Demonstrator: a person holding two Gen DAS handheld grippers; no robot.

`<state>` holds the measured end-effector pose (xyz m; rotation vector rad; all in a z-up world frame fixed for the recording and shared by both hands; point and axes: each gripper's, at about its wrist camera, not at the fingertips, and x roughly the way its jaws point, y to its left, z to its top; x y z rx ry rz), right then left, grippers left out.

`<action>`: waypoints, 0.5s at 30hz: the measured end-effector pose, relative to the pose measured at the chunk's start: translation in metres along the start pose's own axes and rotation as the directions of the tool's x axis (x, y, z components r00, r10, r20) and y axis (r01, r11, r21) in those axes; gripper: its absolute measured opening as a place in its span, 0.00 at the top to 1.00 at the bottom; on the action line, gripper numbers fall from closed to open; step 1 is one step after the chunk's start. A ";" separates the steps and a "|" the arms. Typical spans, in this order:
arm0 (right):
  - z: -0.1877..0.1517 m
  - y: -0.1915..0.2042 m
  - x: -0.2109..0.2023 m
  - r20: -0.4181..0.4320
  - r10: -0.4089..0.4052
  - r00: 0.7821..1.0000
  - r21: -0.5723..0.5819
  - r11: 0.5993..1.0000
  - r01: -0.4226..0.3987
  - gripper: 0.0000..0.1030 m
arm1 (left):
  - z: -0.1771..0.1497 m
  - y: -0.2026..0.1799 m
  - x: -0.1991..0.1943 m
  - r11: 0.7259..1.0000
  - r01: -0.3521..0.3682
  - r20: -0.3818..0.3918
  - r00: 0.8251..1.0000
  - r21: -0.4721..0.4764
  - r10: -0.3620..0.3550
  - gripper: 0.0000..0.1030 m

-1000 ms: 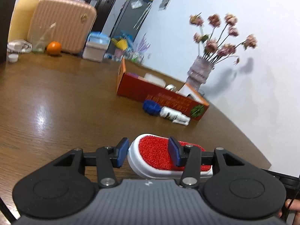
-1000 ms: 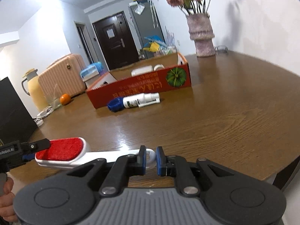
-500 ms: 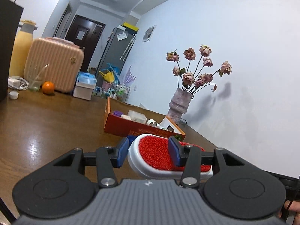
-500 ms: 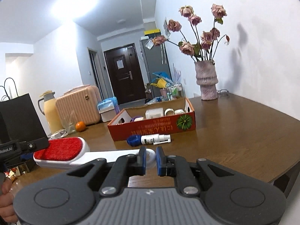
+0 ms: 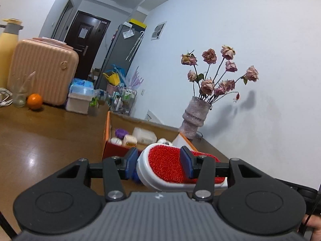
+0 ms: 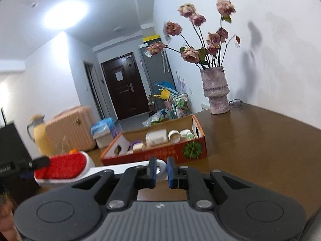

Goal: Organize rigid objects
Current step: 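Lift the lint brush with the left tool over the box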

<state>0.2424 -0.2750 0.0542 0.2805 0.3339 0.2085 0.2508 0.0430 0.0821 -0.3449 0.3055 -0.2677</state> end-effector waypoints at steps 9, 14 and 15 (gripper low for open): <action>0.067 -0.015 0.113 -0.032 -0.024 0.999 0.010 1.000 0.025 0.89 | 0.053 0.018 0.111 1.000 -0.004 -0.069 0.998 -0.012 0.003 0.54; 0.079 -0.033 0.183 -0.135 -0.034 0.990 0.045 0.998 0.040 0.89 | 0.059 0.041 0.179 0.998 -0.040 -0.139 0.990 -0.042 0.033 0.54; 0.081 -0.036 0.196 -0.153 -0.039 0.987 0.047 0.998 0.047 0.89 | 0.059 0.045 0.192 0.998 -0.044 -0.154 0.987 -0.049 0.036 0.54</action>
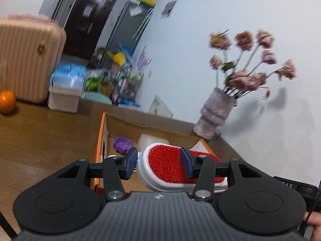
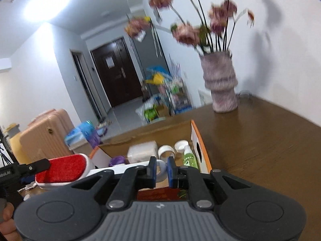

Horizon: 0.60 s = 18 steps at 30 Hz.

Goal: Organize rigid objects
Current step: 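Lift the lint brush with the left tool over the box, then lower the lint brush into the box and open the left tool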

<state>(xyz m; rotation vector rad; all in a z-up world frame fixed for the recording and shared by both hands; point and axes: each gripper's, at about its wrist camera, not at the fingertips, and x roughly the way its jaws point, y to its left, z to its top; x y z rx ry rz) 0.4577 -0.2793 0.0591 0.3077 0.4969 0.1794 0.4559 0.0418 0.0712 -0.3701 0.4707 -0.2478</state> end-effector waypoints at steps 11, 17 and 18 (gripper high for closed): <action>0.008 -0.004 0.087 -0.152 -0.053 0.987 -0.060 0.997 0.044 0.89 | -0.005 0.042 0.078 0.997 -0.051 -0.112 0.993 -0.065 0.044 0.54; 0.002 -0.012 0.122 -0.276 -0.051 0.960 -0.042 0.998 0.041 0.86 | -0.013 0.049 0.089 0.998 -0.058 -0.139 0.989 -0.027 0.054 0.54; 0.001 -0.012 0.123 -0.287 -0.053 0.957 -0.042 0.998 0.043 0.86 | -0.013 0.048 0.089 0.998 -0.057 -0.145 0.988 -0.019 0.054 0.54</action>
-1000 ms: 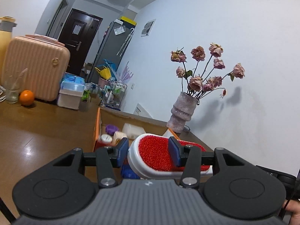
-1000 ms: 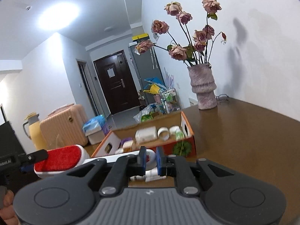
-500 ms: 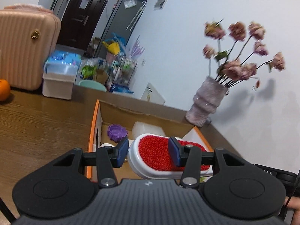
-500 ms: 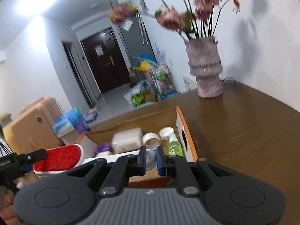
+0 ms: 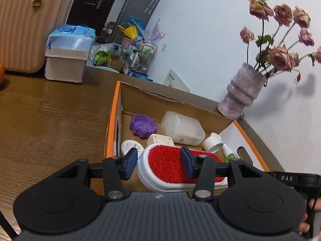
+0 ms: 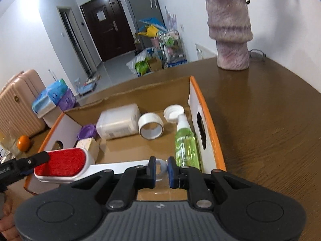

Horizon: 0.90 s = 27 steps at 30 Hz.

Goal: Organize rigid objects
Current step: 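Lower the lint brush into the box and open the left tool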

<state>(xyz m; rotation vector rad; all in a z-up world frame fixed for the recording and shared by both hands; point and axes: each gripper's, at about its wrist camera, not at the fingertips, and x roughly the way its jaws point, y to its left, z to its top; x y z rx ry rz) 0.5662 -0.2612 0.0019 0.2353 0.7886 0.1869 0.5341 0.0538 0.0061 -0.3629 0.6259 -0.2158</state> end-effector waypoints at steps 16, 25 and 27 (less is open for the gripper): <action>0.004 0.026 -0.018 -0.058 0.011 0.998 -0.117 0.993 -0.017 0.86 | 0.002 -0.026 -0.014 0.987 -0.101 -0.078 0.991 0.121 0.111 0.47; 0.005 0.050 -0.086 0.069 0.107 0.992 -0.160 0.982 -0.095 0.70 | 0.004 -0.059 -0.076 0.959 -0.188 0.081 0.981 0.215 0.174 0.25; 0.002 0.055 -0.097 0.104 0.100 0.990 -0.180 0.980 -0.080 0.61 | -0.002 -0.074 -0.092 0.938 -0.222 0.143 0.971 0.265 0.190 0.22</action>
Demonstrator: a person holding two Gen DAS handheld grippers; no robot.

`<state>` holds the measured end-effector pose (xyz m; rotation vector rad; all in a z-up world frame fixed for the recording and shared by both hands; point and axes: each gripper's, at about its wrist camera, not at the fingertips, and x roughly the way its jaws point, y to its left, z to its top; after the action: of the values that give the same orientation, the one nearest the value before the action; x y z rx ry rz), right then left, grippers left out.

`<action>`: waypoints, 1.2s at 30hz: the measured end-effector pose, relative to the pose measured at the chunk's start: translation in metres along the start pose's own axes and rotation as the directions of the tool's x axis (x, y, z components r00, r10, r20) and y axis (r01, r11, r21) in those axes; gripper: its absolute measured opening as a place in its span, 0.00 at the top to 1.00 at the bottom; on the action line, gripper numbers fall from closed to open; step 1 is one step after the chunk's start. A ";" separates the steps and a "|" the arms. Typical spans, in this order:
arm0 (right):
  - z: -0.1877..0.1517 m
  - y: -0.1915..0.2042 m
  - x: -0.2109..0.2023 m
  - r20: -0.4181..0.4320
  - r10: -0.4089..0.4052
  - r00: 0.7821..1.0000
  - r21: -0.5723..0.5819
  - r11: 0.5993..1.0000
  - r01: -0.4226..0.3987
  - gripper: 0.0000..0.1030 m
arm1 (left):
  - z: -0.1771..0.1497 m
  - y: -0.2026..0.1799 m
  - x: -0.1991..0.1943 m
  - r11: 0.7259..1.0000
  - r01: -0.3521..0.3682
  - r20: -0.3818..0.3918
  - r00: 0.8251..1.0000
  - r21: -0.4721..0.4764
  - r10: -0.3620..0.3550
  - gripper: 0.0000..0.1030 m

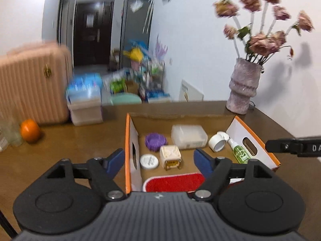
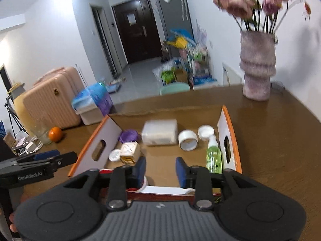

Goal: Organize rigid objects
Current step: 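Lower the lint brush into the box and open the left tool, then withdraw both tools from the box back over the cap and bottle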

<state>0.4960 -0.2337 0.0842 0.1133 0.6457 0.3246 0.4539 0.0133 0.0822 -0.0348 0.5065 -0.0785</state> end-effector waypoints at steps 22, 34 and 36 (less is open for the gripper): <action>-0.096 0.021 -0.087 0.467 -0.021 0.884 -0.158 0.982 0.107 0.03 | -0.064 -0.051 -0.112 0.998 -0.010 0.379 0.925 0.068 -0.017 0.00; -0.150 0.014 -0.100 0.467 -0.036 0.883 -0.103 0.990 0.095 0.03 | -0.112 -0.037 -0.148 1.000 -0.006 0.355 0.935 0.013 0.001 0.00; -0.160 0.013 -0.107 0.467 -0.043 0.883 -0.094 0.991 0.098 0.03 | -0.125 -0.036 -0.157 1.000 -0.002 0.343 0.939 0.019 -0.004 0.00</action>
<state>0.3154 -0.2562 0.0212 0.0533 0.1521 0.2503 0.2538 -0.0115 0.0513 -0.0296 0.1563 -0.0762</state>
